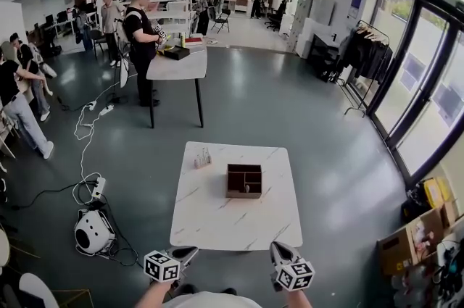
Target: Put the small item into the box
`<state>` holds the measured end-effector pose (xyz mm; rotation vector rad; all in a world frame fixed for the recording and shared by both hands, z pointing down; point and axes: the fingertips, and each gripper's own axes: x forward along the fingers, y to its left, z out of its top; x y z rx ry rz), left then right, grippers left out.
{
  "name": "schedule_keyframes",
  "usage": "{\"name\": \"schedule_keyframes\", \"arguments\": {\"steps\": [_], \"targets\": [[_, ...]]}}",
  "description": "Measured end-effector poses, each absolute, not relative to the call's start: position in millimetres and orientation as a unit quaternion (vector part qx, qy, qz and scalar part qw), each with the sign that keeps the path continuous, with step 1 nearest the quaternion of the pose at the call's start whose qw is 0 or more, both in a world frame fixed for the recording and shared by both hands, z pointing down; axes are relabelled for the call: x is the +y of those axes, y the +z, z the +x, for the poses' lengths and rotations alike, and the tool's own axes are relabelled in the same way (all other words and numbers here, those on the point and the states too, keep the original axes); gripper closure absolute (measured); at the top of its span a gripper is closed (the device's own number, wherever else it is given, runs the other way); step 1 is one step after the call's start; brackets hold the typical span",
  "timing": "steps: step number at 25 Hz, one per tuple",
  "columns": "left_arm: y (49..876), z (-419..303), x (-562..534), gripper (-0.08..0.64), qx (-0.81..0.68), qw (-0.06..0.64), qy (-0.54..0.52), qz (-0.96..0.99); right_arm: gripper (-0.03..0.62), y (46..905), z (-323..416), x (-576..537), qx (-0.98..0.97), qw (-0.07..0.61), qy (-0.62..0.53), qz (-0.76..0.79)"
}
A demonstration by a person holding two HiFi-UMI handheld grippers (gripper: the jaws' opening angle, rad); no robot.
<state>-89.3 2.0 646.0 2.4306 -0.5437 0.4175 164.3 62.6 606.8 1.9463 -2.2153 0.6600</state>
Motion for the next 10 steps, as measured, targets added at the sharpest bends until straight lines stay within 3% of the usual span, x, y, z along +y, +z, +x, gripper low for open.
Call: {"name": "schedule_keyframes", "arguments": {"steps": [10], "targets": [[650.8, -98.0, -0.3, 0.546, -0.208, 0.313, 0.149, 0.915, 0.568, 604.6, 157.5, 57.9, -0.731, 0.060, 0.215, 0.645]]}}
